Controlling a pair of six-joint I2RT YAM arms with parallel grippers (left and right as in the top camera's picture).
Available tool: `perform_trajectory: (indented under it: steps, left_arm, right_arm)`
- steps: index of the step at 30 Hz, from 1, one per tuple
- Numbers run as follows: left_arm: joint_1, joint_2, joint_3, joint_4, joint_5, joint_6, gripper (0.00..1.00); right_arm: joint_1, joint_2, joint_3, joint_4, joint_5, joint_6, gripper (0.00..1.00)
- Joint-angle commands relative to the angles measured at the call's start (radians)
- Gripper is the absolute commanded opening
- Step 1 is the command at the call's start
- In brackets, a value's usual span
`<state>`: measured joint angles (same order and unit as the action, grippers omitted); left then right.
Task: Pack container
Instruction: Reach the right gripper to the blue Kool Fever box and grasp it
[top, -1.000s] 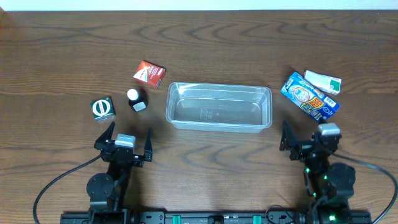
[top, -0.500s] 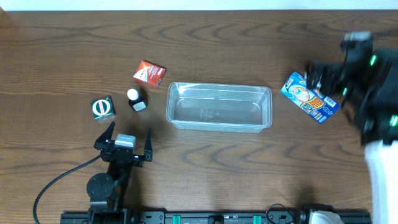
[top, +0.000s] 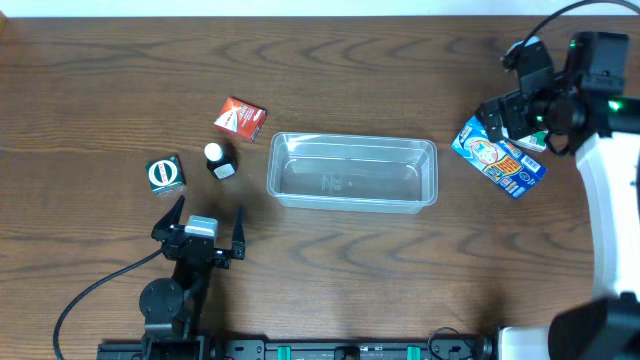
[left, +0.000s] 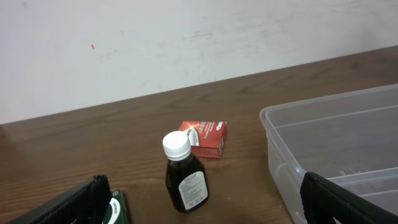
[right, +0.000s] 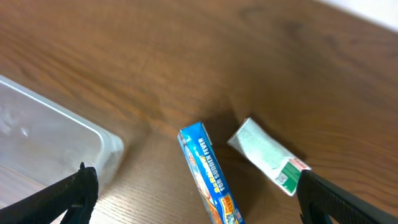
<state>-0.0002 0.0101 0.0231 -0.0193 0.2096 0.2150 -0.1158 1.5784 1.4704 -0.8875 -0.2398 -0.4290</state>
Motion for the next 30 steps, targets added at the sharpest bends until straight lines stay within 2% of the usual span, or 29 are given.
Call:
perform_trajectory:
  steps: [1, 9, 15, 23, 27, 30]
  left_arm:
    - [0.001, -0.006, -0.019, -0.032, 0.011, 0.013, 0.98]
    - [0.001, -0.006, -0.019, -0.032, 0.011, 0.013, 0.98]
    - [0.001, -0.006, -0.019, -0.032, 0.011, 0.013, 0.98]
    - [0.001, -0.006, -0.019, -0.032, 0.011, 0.013, 0.98]
    - [0.001, -0.006, -0.019, -0.032, 0.011, 0.013, 0.98]
    - [0.001, -0.006, -0.019, -0.032, 0.011, 0.013, 0.98]
  right_arm:
    - [-0.008, 0.061, 0.014, -0.006, -0.014, -0.055, 0.99]
    - [-0.008, 0.186, 0.013, -0.043, 0.020, -0.035, 0.99]
    - [-0.014, 0.248, 0.013, -0.060, 0.095, 0.032, 0.98]
    - [-0.025, 0.251, 0.013, -0.151, 0.146, 0.032, 0.89]
    - [-0.035, 0.251, 0.013, -0.190, 0.159, 0.033, 0.76]
    - [-0.045, 0.251, 0.013, -0.199, 0.179, 0.047, 0.74]
